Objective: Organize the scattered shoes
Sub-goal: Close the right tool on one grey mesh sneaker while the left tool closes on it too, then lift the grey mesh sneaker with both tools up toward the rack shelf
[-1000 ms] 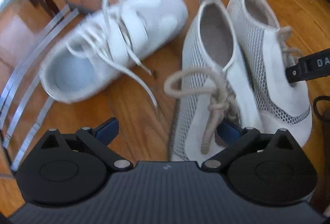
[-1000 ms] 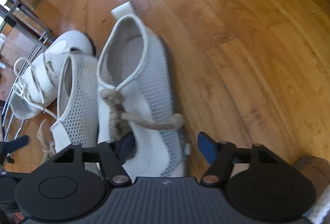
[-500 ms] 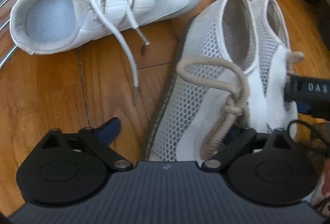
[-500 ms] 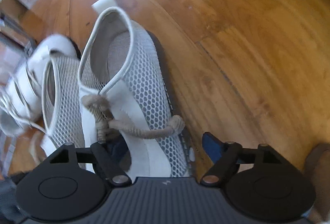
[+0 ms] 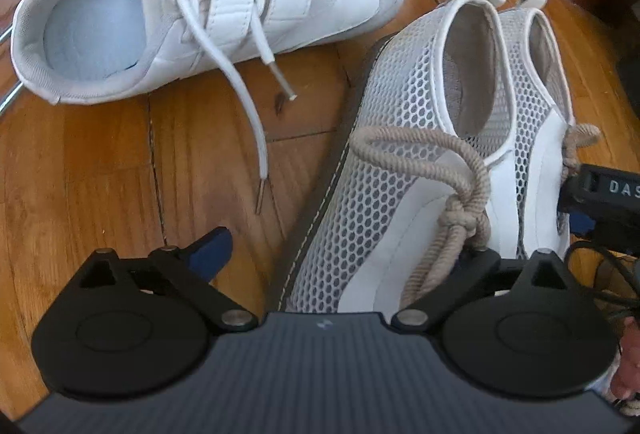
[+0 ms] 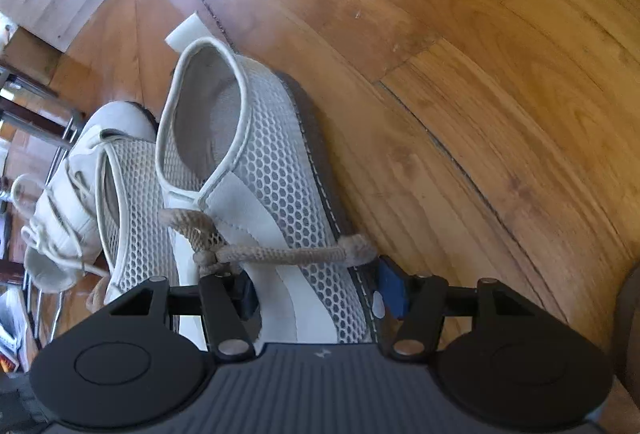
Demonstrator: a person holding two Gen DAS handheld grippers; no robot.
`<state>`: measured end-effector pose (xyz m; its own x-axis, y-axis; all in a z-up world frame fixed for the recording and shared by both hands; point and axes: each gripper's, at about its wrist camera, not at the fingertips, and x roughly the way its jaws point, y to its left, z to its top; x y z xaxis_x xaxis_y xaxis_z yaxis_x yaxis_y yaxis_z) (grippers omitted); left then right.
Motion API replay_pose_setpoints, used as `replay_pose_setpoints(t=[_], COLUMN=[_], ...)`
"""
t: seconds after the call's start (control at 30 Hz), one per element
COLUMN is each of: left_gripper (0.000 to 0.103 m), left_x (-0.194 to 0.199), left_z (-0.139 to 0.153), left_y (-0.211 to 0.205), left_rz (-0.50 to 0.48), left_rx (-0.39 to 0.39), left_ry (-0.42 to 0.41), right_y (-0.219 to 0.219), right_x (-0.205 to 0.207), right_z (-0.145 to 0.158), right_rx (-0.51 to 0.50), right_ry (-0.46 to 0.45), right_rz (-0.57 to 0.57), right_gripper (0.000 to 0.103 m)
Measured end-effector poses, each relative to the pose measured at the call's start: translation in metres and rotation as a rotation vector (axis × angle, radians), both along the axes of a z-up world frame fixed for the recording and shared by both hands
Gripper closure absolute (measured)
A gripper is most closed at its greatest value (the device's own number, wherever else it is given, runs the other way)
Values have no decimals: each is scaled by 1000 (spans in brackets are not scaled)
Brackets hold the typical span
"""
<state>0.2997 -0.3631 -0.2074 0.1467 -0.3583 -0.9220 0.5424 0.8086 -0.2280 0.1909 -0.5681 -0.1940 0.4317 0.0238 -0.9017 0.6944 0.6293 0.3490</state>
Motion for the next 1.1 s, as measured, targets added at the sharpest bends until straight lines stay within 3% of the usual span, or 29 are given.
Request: replay_pose_setpoints(t=[0.1,0.2,0.3,0.37,0.53,0.63,0.73,0.9,1.0,1.1], left_gripper=[5,32,33,33,33,33,33,30,30,30], left_x=[0,-1,-5,-8,-13,-11,-11,-32,-37,-37], left_z=[0,1,-1,-2,10,13,18,40,39,30], left_y=[-5,-7,-6,-5,-5,7,15,17,34,40], left_rz=[-26,-48,-41,-37,-25,23,36,3,7,0], left_rx=[-37,-82,-120,-146,-201,-281,-310,-260,-244,-231], left_ry=[-18,-20,9,29,71,123,110,13,21,51], right_y=[3,4,-6,-19,-18,-23,-23,-6,3,15], right_x=[5,8,5,-5,-16,-28,-45,-43,-36,-22], right_z=[-2,-2,-2,1,8,11,21,38,36,34], right_rx=[-55,-85,-39,41,48,114,166,98,90,-9], right_ry=[-53,-78,-75,-117,-105,-116,-165,-198,-138,-46], right_rz=[35,72,99,88,113,75,49,151,198,267], right_gripper=[35,36,45,46,45,45,45,45,45,42])
